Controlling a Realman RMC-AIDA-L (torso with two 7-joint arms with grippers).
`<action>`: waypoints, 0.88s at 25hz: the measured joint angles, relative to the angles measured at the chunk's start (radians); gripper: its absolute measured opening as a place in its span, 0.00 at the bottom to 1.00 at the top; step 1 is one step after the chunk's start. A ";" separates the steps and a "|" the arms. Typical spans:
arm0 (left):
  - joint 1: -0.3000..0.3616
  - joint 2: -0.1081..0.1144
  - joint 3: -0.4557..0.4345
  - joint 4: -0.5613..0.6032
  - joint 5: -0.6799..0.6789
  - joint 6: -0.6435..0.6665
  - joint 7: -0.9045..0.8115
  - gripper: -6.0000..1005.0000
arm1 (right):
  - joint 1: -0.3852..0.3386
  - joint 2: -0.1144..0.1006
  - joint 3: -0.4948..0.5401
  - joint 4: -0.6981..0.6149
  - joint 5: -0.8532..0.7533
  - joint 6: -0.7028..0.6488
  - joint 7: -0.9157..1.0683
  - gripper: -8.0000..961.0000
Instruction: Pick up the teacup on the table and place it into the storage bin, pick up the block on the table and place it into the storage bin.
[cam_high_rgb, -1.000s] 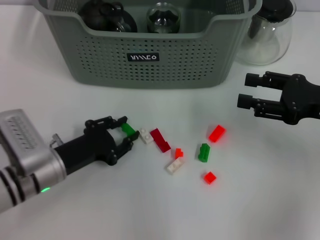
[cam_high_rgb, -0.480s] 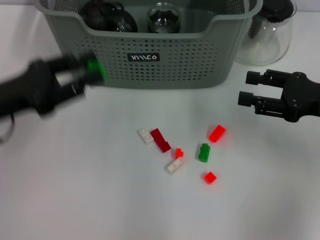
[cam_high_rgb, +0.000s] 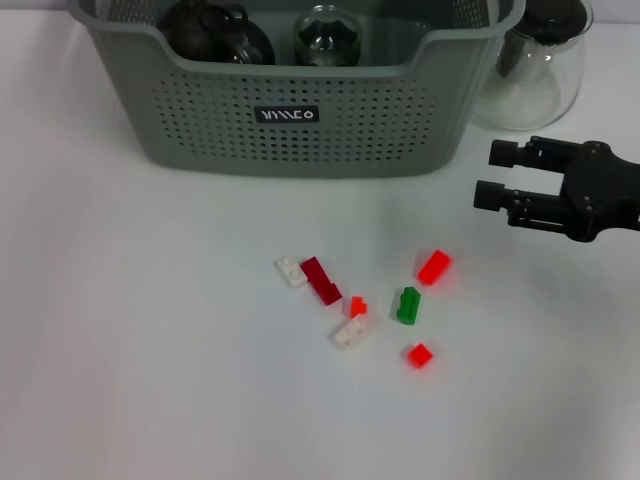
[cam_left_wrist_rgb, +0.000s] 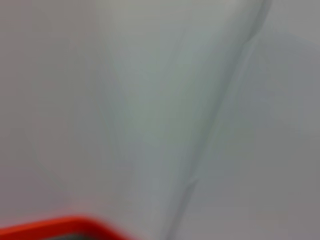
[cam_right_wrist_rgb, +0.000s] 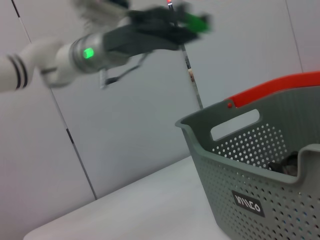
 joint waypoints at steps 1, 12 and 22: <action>-0.020 0.007 0.056 0.013 0.021 -0.064 -0.037 0.45 | 0.001 0.000 0.000 0.000 0.000 -0.001 0.001 0.76; -0.220 -0.084 0.578 0.097 0.718 -0.517 -0.563 0.47 | 0.005 0.000 0.000 0.000 -0.006 0.004 0.012 0.76; -0.235 -0.164 0.572 0.139 0.872 -0.557 -0.607 0.49 | 0.005 0.000 0.000 0.000 -0.005 0.006 0.012 0.76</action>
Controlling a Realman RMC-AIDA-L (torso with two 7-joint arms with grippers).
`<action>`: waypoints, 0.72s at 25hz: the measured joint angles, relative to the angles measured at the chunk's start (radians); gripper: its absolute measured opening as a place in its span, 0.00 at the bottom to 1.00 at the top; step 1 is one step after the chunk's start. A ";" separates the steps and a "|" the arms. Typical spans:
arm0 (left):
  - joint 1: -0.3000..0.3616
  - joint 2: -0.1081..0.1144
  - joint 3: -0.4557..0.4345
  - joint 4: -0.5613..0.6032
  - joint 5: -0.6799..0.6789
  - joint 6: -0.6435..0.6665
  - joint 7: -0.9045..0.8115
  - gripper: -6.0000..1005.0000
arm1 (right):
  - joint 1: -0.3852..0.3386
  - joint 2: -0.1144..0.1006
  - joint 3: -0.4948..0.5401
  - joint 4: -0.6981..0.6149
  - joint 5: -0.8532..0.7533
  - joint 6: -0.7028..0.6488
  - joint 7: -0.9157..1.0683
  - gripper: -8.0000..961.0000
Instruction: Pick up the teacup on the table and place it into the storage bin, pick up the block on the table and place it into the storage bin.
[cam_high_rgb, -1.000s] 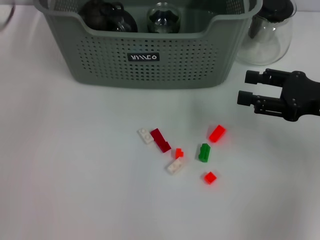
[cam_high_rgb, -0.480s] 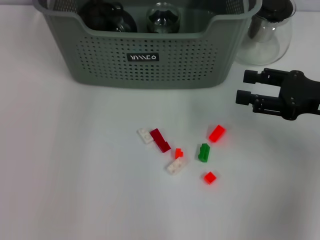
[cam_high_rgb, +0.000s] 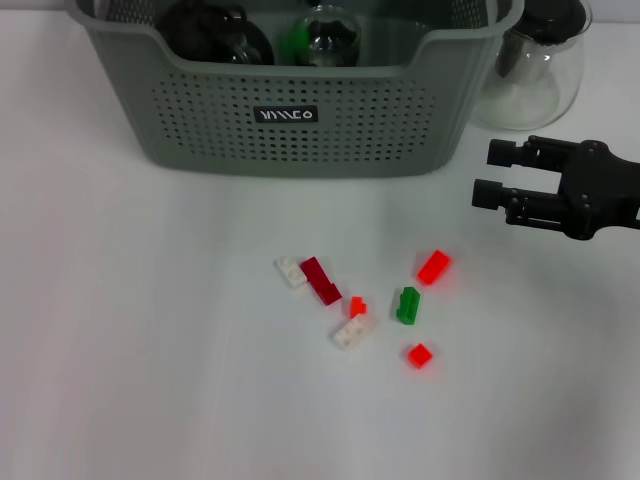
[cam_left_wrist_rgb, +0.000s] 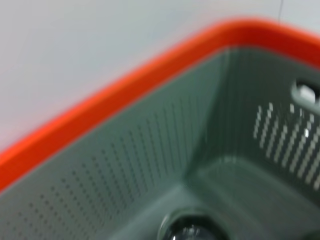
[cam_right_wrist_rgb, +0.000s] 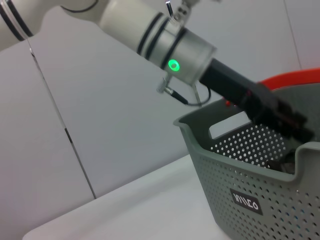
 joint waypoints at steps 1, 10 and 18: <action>0.037 0.000 -0.008 0.063 -0.042 0.013 0.002 0.49 | 0.000 0.000 0.000 0.000 0.000 0.001 0.000 0.76; 0.458 0.002 -0.244 0.438 -0.857 0.247 0.394 0.74 | -0.003 0.000 0.000 -0.001 0.004 0.001 0.000 0.76; 0.668 -0.034 -0.555 0.148 -1.185 0.705 1.090 0.79 | -0.004 0.000 0.000 0.000 0.004 0.000 0.001 0.76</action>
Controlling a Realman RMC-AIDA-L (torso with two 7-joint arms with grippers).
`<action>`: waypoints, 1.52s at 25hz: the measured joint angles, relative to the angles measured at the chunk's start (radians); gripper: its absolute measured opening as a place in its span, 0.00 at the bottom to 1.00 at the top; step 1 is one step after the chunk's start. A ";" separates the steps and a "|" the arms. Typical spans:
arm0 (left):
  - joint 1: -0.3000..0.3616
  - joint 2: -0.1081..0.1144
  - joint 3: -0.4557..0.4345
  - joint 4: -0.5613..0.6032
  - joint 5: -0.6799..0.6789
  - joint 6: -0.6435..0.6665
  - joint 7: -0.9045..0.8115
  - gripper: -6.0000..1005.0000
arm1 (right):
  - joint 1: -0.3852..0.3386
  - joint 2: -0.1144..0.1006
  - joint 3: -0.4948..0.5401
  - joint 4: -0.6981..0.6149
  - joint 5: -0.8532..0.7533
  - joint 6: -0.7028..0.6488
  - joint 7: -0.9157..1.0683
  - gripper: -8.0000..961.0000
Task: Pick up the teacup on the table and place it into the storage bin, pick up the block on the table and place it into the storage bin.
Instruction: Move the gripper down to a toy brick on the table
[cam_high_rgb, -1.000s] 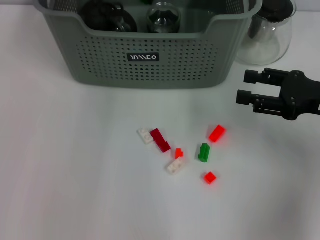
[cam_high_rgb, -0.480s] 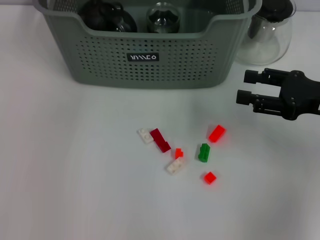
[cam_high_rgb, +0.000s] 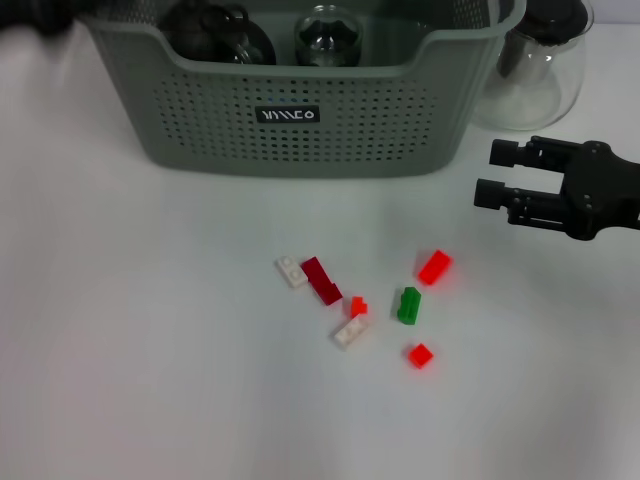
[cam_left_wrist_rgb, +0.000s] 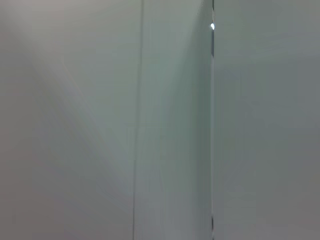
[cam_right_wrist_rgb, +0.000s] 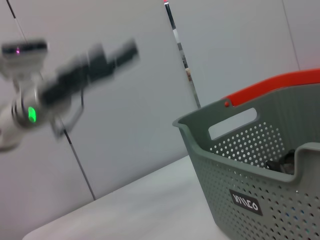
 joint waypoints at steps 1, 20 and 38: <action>0.017 -0.008 -0.005 -0.037 0.031 0.014 0.072 0.79 | 0.001 0.000 0.000 0.000 0.000 0.000 0.000 0.76; -0.014 -0.031 0.034 -0.761 0.383 -0.462 0.818 0.75 | -0.007 0.000 0.000 0.002 -0.001 -0.006 0.013 0.76; -0.048 -0.032 0.016 -0.837 0.365 -0.579 0.876 0.66 | -0.004 0.000 0.000 0.001 -0.005 -0.008 0.014 0.76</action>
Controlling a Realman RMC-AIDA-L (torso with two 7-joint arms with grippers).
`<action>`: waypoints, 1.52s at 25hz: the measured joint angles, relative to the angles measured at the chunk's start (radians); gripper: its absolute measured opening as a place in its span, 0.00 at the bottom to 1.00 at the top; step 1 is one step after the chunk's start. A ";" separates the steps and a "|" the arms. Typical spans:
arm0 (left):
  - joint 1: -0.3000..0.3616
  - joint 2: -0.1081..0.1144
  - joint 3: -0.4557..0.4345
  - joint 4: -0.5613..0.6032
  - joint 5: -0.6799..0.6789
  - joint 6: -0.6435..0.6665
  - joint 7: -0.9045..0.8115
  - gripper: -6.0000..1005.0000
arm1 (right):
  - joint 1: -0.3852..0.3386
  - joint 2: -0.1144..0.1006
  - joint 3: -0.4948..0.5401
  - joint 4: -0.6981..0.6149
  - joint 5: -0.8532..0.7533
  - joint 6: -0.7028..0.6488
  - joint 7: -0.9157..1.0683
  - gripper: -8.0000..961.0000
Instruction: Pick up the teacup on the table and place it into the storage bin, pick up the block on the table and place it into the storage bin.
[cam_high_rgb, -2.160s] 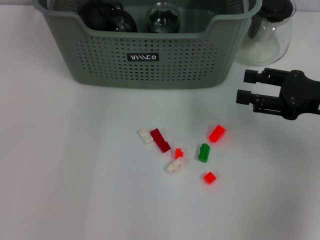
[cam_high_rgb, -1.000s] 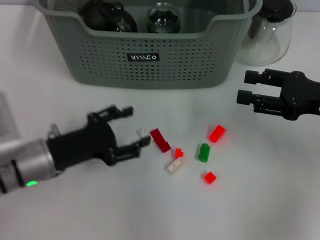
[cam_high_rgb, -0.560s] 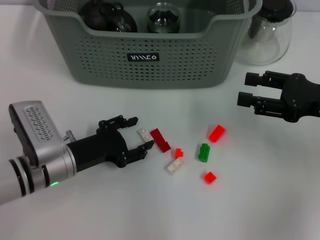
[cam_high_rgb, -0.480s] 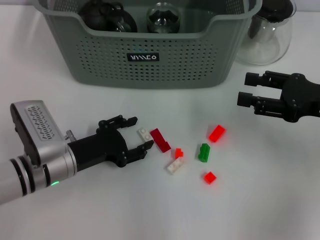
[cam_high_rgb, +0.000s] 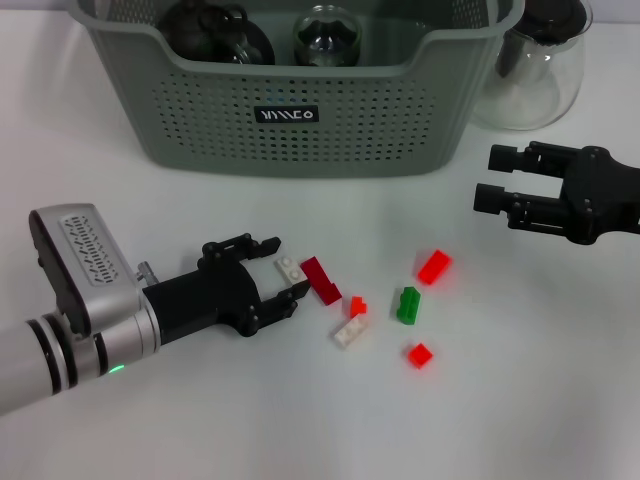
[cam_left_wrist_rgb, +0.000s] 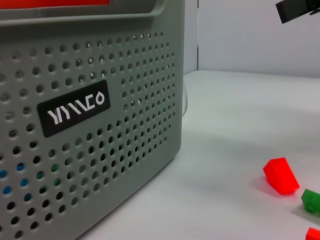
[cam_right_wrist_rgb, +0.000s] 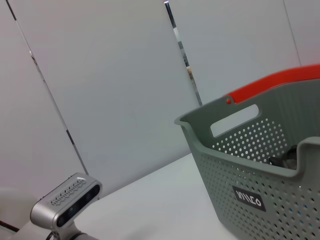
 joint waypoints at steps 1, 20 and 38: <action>0.000 0.000 0.000 -0.002 -0.002 -0.003 0.006 0.66 | 0.000 0.000 0.000 0.000 0.000 0.000 0.000 0.76; -0.002 0.000 0.005 -0.017 -0.007 -0.015 0.051 0.49 | 0.000 0.000 0.000 0.000 -0.001 0.000 0.000 0.76; 0.008 0.096 -0.234 0.548 -0.105 0.797 -0.762 0.41 | 0.004 -0.002 0.000 -0.002 0.001 0.004 0.003 0.76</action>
